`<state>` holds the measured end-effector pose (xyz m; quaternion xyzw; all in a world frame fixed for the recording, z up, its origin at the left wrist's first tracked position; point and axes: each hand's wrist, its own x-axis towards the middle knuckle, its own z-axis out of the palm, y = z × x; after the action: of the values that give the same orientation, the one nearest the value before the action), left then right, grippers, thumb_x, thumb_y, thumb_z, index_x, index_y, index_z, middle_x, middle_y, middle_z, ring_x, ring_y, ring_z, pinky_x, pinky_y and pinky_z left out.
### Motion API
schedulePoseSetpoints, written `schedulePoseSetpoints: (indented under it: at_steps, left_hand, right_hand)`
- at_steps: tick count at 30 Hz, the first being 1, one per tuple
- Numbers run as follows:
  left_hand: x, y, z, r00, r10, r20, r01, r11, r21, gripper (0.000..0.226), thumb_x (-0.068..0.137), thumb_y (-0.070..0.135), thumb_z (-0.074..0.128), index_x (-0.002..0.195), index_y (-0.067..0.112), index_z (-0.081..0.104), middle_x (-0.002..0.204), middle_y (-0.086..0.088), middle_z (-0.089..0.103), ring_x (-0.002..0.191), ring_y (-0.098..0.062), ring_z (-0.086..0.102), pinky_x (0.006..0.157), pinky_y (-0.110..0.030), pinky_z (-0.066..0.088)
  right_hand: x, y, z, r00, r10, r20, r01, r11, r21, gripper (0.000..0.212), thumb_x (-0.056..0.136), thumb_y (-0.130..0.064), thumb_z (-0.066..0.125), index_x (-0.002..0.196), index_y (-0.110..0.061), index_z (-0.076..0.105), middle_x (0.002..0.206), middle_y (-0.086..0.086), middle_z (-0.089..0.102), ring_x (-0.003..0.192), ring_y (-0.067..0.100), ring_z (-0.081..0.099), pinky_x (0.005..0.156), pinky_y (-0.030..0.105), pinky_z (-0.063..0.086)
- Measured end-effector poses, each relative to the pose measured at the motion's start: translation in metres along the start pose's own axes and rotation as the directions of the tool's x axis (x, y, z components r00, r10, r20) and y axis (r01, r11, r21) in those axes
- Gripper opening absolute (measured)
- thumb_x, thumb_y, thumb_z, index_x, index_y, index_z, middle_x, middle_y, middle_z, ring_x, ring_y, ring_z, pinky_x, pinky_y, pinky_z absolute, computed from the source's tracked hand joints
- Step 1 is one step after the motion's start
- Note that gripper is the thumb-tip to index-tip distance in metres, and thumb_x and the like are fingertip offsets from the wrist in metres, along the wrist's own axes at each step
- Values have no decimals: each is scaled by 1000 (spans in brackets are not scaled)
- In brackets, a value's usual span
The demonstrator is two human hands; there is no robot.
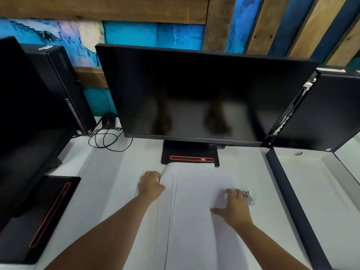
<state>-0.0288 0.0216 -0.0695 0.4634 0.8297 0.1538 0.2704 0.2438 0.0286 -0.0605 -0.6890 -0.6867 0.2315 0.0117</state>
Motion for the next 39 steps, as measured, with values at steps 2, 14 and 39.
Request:
schedulePoseSetpoints:
  at_steps: [2,14,39]
  left_hand:
    - [0,0,2,999,-34,-9,34,998,-44,36,75,19,68,110,17,62,125,-1,52,112,-23,53,90,-31,45]
    - [-12,-2,1,999,7,-40,-22,919,-393,10,88,11,59,84,6,66,74,-2,59,74,-18,53,61,-23,37]
    - [-43,1,2,983,19,184,125,666,-735,29,91,0,56,119,8,61,110,-8,66,94,-22,63,83,-30,50]
  right_hand:
    - [4,-2,-1,999,31,17,-31,1000,4,90,64,-54,78,134,-14,37,136,14,37,129,31,34,108,36,32]
    - [11,-7,-11,996,52,66,-43,990,-134,97,61,-61,75,134,-13,34,125,17,45,121,34,40,104,39,31]
    - [-12,6,3,991,129,-40,-111,946,305,128,56,-40,88,149,-14,4,149,18,28,138,35,25,110,46,29]
